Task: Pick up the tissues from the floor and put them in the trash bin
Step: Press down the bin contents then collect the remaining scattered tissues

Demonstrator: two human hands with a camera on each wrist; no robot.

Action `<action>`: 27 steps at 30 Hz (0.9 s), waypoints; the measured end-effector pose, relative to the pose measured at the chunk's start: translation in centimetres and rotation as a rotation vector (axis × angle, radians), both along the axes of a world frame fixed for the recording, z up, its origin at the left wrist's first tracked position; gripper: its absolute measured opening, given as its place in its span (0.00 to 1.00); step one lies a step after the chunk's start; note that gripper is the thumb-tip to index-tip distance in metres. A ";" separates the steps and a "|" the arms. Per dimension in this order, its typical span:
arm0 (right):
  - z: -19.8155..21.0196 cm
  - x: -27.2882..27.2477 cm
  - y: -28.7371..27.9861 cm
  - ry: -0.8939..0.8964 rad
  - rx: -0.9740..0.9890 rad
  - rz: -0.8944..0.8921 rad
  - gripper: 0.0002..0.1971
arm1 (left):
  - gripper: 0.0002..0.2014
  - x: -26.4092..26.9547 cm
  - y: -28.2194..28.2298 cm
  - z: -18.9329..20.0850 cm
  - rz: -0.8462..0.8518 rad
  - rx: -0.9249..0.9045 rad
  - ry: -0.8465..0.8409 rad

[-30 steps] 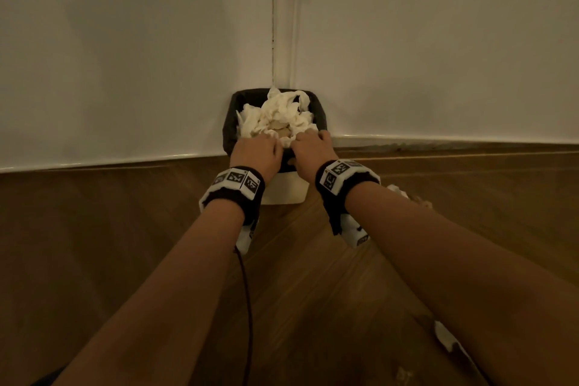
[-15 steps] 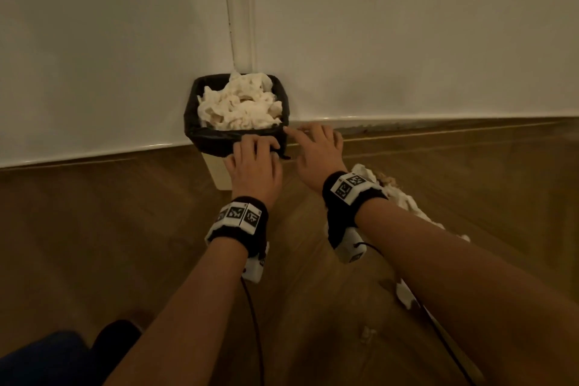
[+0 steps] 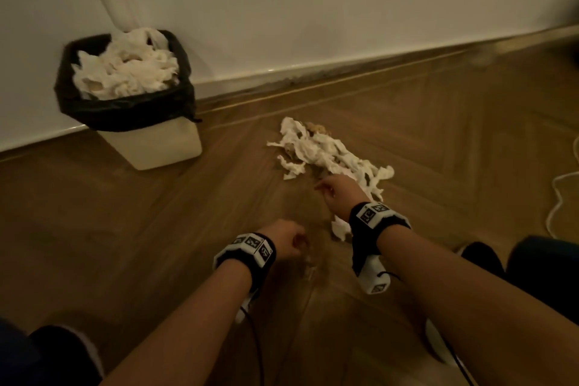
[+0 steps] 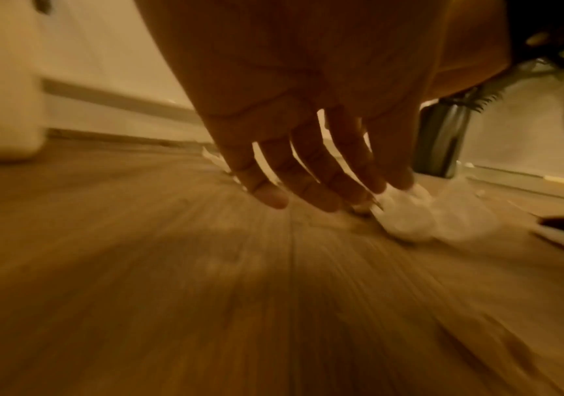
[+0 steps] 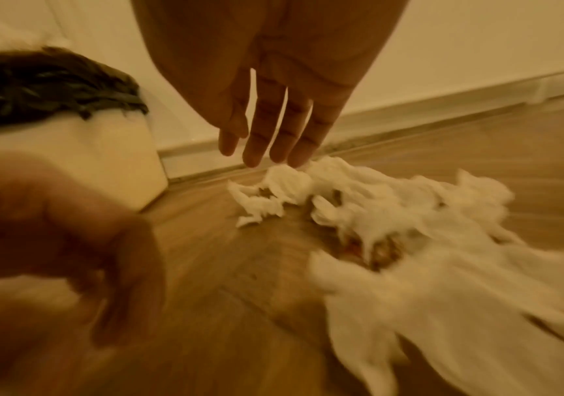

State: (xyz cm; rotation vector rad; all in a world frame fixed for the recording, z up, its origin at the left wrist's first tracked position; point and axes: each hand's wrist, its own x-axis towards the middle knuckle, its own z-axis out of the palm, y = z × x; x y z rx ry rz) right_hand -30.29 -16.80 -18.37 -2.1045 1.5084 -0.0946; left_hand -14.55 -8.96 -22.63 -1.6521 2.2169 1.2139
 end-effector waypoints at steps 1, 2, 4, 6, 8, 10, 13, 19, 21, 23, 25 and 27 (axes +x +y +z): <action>-0.6 -1.0 0.5 0.010 0.023 -0.030 0.16 | 0.15 -0.4 0.7 -0.8 -0.040 0.040 0.003; -1.2 -2.0 0.9 0.015 0.039 -0.063 0.15 | 0.18 -0.8 1.5 -1.4 -0.073 0.076 0.010; -2.2 -3.6 1.7 0.020 0.051 -0.127 0.15 | 0.22 -1.1 2.7 -2.3 -0.157 0.057 -0.037; -3.0 -4.7 2.4 0.055 0.035 -0.169 0.15 | 0.21 -1.5 3.3 -2.7 -0.225 -0.032 -0.117; -3.6 -5.2 3.1 0.114 0.016 -0.192 0.14 | 0.18 -1.7 3.5 -2.7 -0.213 -0.053 -0.114; -4.0 -5.3 3.8 0.162 0.001 -0.195 0.15 | 0.13 -1.9 3.3 -2.5 -0.201 -0.044 -0.085; -4.3 -5.0 4.7 0.235 -0.042 -0.162 0.18 | 0.11 -2.0 2.8 -2.1 -0.200 -0.063 -0.090; -4.9 -3.8 6.2 0.362 0.087 -0.005 0.26 | 0.05 -1.1 1.7 -1.6 0.178 -0.111 -0.034; -5.2 -3.3 6.3 0.386 0.120 0.006 0.22 | 0.02 0.0 1.6 -1.0 0.282 -0.127 0.009; -5.5 -2.9 6.2 0.360 0.104 -0.003 0.17 | 0.03 1.0 1.4 -0.7 0.313 -0.146 -0.038; -5.6 -2.3 6.0 0.316 0.107 0.000 0.13 | 0.08 1.9 1.3 -0.4 0.307 -0.141 -0.095; -5.4 -2.1 5.6 0.262 0.145 -0.022 0.09 | 0.16 2.6 1.2 -0.4 0.320 -0.141 -0.102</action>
